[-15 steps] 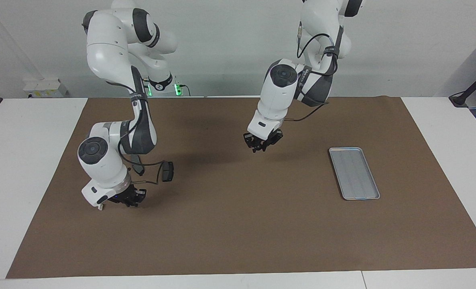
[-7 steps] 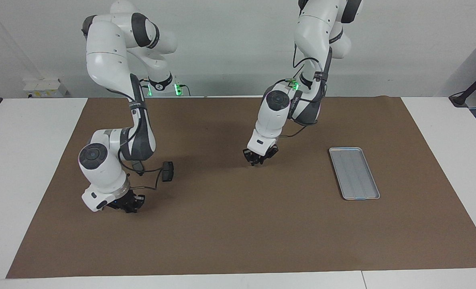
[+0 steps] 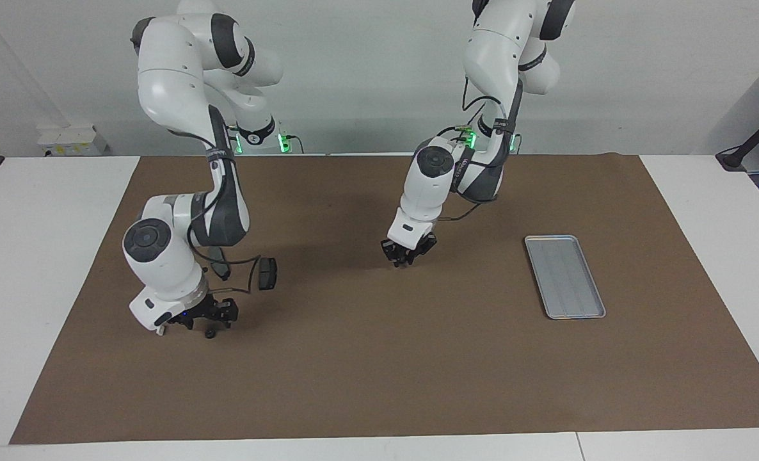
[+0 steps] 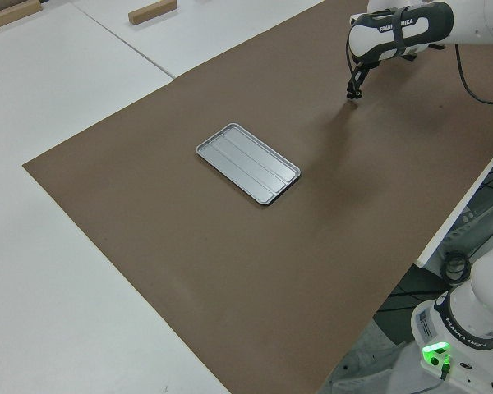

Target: Place bearing gear from tray to pile

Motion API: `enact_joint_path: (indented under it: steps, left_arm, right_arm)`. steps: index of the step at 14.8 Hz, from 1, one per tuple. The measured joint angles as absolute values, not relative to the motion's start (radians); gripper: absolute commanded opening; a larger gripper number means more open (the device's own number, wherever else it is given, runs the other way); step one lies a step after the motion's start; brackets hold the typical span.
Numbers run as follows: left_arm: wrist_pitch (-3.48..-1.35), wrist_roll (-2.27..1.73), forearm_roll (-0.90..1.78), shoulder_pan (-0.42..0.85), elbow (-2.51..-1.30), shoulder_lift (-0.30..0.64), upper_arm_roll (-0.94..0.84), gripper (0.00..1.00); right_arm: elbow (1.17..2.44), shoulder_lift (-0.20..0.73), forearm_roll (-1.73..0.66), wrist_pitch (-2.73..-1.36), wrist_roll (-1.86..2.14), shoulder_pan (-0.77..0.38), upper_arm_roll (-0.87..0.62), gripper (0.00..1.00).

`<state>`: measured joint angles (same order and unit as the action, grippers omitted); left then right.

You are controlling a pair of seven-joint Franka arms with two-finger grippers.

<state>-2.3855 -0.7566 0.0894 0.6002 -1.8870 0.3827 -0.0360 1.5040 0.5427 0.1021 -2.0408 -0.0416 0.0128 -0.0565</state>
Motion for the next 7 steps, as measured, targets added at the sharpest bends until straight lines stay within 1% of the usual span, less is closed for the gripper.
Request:
enact_joint_path:
  steps: [4, 7]
  left_arm:
    - [-2.413, -0.756, 0.058, 0.588, -1.887, 0.402, -0.021, 0.00]
    - [-2.419, -0.755, 0.057, 0.584, -1.887, 0.409, -0.021, 0.00]
  right_arm:
    - [1.494, 0.377, 0.102, -1.844, -0.042, -0.050, -0.059, 1.00]
    - [1.495, 0.288, 0.102, -1.745, -0.053, -0.092, -0.061, 1.00]
